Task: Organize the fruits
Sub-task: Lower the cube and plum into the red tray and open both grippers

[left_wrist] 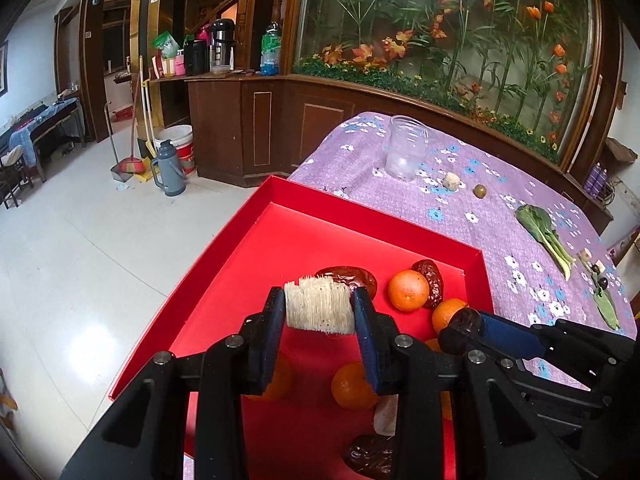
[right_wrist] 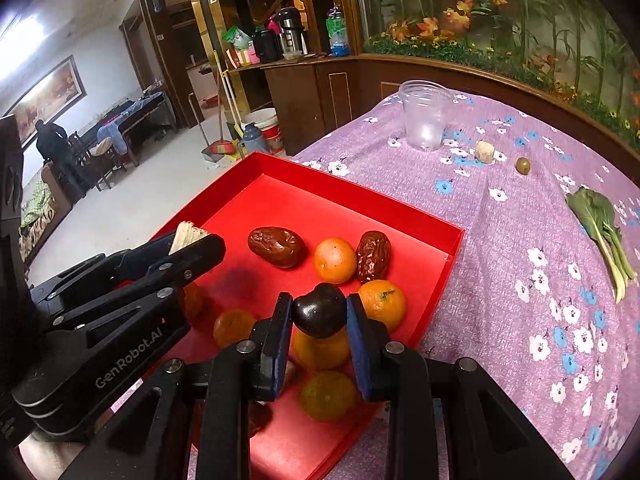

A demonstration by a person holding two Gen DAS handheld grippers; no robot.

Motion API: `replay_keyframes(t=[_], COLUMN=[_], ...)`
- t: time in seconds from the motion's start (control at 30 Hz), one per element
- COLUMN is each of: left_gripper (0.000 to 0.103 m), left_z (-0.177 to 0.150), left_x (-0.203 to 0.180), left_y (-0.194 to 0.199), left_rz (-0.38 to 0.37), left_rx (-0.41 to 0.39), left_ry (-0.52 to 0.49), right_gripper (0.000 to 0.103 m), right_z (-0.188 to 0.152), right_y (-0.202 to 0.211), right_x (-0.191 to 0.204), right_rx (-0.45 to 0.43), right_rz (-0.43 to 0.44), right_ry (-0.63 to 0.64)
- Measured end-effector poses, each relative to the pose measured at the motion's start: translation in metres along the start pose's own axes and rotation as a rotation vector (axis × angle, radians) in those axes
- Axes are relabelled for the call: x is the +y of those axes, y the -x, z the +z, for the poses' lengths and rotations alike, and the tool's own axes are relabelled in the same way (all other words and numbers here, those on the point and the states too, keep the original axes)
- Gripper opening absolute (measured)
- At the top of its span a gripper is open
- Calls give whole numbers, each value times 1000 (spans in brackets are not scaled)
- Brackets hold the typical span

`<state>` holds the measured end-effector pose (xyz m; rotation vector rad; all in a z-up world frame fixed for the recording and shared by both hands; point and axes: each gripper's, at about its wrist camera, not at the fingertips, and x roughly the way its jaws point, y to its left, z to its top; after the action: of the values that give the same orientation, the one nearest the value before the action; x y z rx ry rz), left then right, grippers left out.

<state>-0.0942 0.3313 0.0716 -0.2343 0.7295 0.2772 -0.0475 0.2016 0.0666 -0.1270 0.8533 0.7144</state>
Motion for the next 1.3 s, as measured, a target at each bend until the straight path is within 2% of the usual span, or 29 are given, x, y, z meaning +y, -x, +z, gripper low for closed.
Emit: replay_keyframes(t=[0.37, 0.6, 0.97, 1.0, 1.07, 1.13, 1.2, 1.3], left_gripper=[33, 33, 34, 36, 44, 55, 56, 59], left_z=[-3, -9, -11, -10, -7, -4, -2, 1], left_x=[-1, -6, 1, 2, 7, 15, 25, 39], left_y=[-9, -24, -26, -25, -22, -15, -7, 0], left_rz=[-18, -21, 0, -2, -10, -13, -15, -30], left_rx=[37, 86, 97, 95, 87, 64, 41, 33], left_ry=[-4, -17, 8, 16, 35, 66, 96, 136], right_gripper=[30, 30, 32, 33, 45, 67, 72, 74], right_z=[-15, -40, -30, -30, -31, -32, -30, -26], right_y=[13, 13, 2, 2, 2, 6, 18, 34], right_x=[7, 13, 25, 26, 26, 26, 22, 7], right_rx=[5, 60, 51, 53, 63, 63, 25, -25], right_rz=[51, 106, 78, 80, 112, 149, 162, 154], right_ry=[-3, 0, 57, 56, 55, 49, 38, -1])
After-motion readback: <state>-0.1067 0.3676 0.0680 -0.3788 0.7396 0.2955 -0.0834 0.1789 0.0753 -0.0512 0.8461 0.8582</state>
